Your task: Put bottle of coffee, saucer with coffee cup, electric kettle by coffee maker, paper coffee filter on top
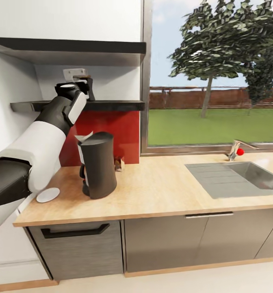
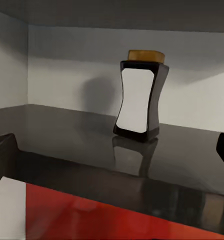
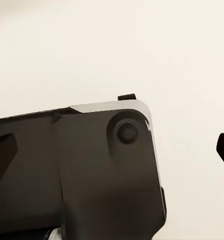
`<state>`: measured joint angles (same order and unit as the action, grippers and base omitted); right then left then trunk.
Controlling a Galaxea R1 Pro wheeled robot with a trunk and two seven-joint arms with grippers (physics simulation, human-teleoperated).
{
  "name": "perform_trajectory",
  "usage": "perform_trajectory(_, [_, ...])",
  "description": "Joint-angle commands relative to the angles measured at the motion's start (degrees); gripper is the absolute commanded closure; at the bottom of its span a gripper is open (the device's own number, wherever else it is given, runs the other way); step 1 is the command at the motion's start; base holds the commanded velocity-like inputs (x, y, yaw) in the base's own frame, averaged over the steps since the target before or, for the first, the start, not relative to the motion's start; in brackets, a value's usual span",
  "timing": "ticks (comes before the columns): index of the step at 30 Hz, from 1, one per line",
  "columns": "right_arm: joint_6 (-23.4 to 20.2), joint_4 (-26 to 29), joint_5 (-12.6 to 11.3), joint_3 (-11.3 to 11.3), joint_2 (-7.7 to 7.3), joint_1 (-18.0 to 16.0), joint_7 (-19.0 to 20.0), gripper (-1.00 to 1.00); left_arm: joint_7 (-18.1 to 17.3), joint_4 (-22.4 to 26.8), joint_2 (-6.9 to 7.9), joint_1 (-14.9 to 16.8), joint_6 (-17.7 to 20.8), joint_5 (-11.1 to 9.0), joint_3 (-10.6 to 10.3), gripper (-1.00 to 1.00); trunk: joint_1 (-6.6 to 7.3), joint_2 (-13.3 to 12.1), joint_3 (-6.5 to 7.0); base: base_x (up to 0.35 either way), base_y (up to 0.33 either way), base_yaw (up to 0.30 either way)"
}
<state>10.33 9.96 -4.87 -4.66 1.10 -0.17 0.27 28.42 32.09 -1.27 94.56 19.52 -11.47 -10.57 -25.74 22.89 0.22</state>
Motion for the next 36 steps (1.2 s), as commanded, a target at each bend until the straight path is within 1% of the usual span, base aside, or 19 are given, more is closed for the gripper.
perform_trajectory(1, [0.2, 0.0, -0.3, -0.4, 0.04, 0.0, 0.1, -1.00, 0.5, 0.1, 0.09, 0.0, 0.2, -0.6, -0.4, -1.00, -0.05, 0.0, -0.02, 0.302, 0.212, 0.000])
perform_trajectory(6, [0.2, -0.1, -0.2, -0.4, 0.04, 0.0, 0.1, -1.00, 0.5, 0.1, 0.29, 0.0, 0.1, -0.4, -0.5, -1.00, -0.05, 0.0, -0.02, 0.256, 0.182, 0.000])
perform_trajectory(15, [0.2, -1.0, -0.3, -0.4, 0.04, 0.0, 0.1, -1.00, 0.5, 0.2, 0.06, 0.0, 0.5, -0.3, -1.0, -1.00, -0.05, 0.0, -0.02, 0.038, 0.018, -0.005])
perform_trajectory(25, [0.2, -1.0, -0.3, -0.4, 0.10, 0.0, 0.0, -1.00, 0.5, 0.6, 0.29, 0.0, 0.7, -0.3, -0.7, -1.00, -0.05, 0.0, 0.14, 0.042, 0.000, -0.174])
perform_trajectory(36, [0.1, -1.0, -0.3, -0.4, 0.04, 0.0, 0.1, -1.00, 0.3, 0.7, 0.45, 0.0, 0.8, -0.3, -0.4, -1.00, -0.05, 0.0, 0.15, 0.273, 0.083, -0.010])
